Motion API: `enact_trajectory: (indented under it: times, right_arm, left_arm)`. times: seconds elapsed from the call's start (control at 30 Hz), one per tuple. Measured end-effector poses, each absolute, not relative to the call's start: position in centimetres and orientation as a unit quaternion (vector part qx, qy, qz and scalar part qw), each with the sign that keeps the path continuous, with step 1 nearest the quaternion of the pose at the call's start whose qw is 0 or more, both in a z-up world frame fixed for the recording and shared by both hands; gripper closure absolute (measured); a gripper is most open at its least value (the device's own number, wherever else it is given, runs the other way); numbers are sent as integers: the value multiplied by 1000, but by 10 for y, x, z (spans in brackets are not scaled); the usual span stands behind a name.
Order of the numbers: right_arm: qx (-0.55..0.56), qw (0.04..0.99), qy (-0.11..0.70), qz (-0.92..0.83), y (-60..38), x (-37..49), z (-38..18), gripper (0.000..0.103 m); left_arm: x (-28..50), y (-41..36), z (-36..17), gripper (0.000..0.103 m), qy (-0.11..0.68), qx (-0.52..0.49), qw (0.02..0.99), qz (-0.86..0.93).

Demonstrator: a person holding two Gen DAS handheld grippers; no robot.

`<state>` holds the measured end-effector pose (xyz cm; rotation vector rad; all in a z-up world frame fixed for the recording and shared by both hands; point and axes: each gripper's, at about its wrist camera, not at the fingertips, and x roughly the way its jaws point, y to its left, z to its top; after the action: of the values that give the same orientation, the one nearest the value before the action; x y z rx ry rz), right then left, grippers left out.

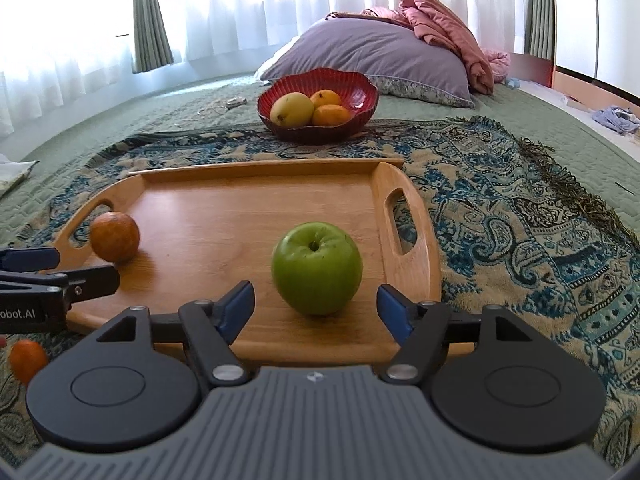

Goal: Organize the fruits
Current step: 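Lower the grapefruit and apple onto the tray and open both grippers, then move both grippers back toward the loose fruit beside the tray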

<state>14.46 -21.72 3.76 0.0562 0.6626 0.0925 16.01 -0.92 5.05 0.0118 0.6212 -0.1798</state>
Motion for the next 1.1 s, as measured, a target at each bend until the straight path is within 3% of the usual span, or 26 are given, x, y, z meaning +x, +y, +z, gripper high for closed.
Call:
enact_trajectory:
  times: [1.1]
  right_arm:
    - [-25,952,286,109,-220,42,33,17]
  left_arm:
    - [73,-21,47,4,301,33,942,-144]
